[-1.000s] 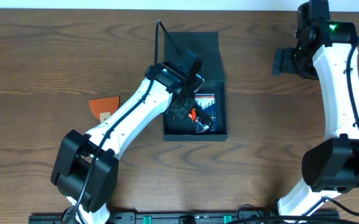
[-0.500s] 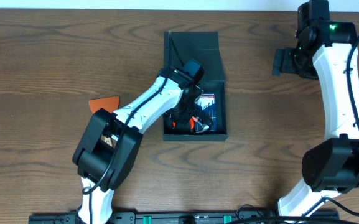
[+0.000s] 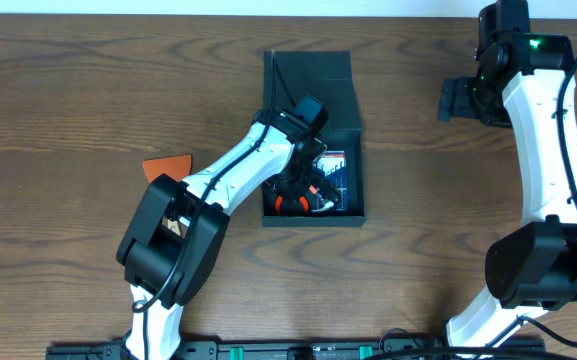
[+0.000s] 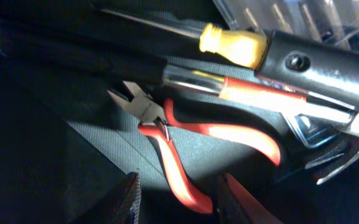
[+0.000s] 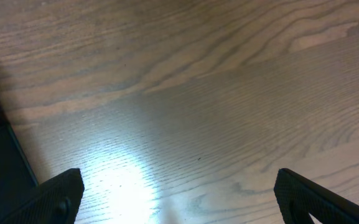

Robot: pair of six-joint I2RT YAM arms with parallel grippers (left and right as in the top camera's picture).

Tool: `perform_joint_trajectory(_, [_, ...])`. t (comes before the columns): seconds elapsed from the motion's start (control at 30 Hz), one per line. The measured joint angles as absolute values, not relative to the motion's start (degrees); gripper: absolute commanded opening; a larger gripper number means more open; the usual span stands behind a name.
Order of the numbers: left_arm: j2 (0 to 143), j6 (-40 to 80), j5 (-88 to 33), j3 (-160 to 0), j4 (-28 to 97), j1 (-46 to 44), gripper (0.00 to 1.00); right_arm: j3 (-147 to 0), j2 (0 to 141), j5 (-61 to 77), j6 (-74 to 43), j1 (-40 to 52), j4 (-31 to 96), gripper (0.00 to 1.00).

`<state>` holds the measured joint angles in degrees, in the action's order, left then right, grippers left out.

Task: Pack container
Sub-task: 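Lower the pliers into the box and open the left gripper, then raise the left gripper and move it over the orange scraper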

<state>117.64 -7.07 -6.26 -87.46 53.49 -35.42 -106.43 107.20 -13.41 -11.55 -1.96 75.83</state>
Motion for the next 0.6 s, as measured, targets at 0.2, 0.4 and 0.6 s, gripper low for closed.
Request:
perform_joint_trajectory(0.2, [117.6,-7.1,-6.3,-91.5,57.4,-35.4,0.39,-106.4,107.2,-13.4,-11.6,-2.0,75.8,0.99])
perform_joint_trajectory(0.4, [117.6,-7.2,-6.2,-102.3,63.6,-35.3,0.66,-106.4,107.2,-13.4,-11.6,-2.0,75.8,0.99])
perform_joint_trajectory(0.6, [117.3,-7.2,-6.3,-113.1,71.7,-33.2,1.00,-106.4,107.2,-13.4,-11.6,-2.0,75.8,0.99])
